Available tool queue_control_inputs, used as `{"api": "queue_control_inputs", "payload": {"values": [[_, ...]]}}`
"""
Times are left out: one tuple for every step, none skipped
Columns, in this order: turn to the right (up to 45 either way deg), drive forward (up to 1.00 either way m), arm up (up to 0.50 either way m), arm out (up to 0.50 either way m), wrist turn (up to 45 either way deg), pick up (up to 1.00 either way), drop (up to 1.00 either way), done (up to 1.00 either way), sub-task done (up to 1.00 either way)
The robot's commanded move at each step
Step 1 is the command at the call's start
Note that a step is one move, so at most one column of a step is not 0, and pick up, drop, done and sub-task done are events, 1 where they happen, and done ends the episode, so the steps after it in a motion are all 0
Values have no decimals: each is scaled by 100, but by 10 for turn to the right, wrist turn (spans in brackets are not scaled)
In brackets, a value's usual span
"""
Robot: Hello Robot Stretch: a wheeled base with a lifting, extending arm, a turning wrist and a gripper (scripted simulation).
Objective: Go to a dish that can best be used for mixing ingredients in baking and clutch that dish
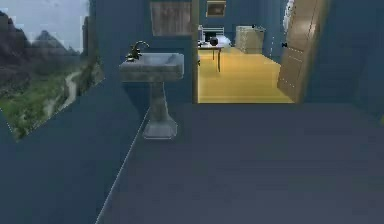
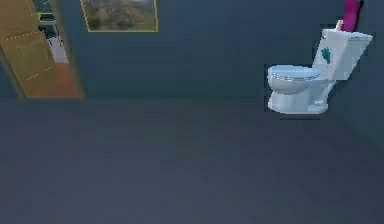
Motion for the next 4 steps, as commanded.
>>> {"api": "queue_control_inputs", "payload": {"values": [[450,0,0,0,0,0,0,0,0],[360,0,0,0,0,0,0,0,0],[0,10,0,0,0,0,0,0,0],[-450,0,0,0,0,0,0,0,0]]}}
